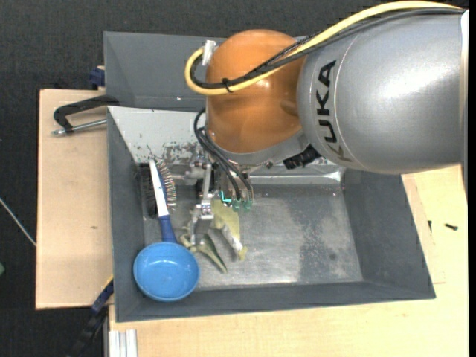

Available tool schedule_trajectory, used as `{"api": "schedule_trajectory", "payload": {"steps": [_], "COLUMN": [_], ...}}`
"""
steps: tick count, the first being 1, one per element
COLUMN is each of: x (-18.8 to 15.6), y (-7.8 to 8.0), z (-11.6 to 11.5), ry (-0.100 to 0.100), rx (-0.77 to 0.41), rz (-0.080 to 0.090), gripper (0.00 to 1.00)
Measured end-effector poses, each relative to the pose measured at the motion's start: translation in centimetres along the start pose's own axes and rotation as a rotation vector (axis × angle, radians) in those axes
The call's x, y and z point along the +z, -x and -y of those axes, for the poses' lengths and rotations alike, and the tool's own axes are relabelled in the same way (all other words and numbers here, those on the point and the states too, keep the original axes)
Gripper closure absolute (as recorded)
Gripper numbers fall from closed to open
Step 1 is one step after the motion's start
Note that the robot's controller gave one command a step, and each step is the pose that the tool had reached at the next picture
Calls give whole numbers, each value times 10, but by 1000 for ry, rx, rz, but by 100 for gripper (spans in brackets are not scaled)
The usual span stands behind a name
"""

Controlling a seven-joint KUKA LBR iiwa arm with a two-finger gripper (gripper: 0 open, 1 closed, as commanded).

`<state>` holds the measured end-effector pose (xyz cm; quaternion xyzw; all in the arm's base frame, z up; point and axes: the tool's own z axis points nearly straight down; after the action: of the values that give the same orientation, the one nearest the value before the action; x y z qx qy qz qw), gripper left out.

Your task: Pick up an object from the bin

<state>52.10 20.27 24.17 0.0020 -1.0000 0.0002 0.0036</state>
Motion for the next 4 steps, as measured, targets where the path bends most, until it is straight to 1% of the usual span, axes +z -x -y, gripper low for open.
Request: {"api": "schedule_trajectory", "payload": {"steps": [1, 2, 3, 4], "x": [148, 135, 132, 167], "y": [-19, -22, -20, -17], "z": [-31, -28, -27, -31], "ry": [11, 2, 0, -7], "rx": [-175, -506, -675, -998], "rz": [34, 15, 14, 16], "gripper": [0, 0, 0, 0]}}
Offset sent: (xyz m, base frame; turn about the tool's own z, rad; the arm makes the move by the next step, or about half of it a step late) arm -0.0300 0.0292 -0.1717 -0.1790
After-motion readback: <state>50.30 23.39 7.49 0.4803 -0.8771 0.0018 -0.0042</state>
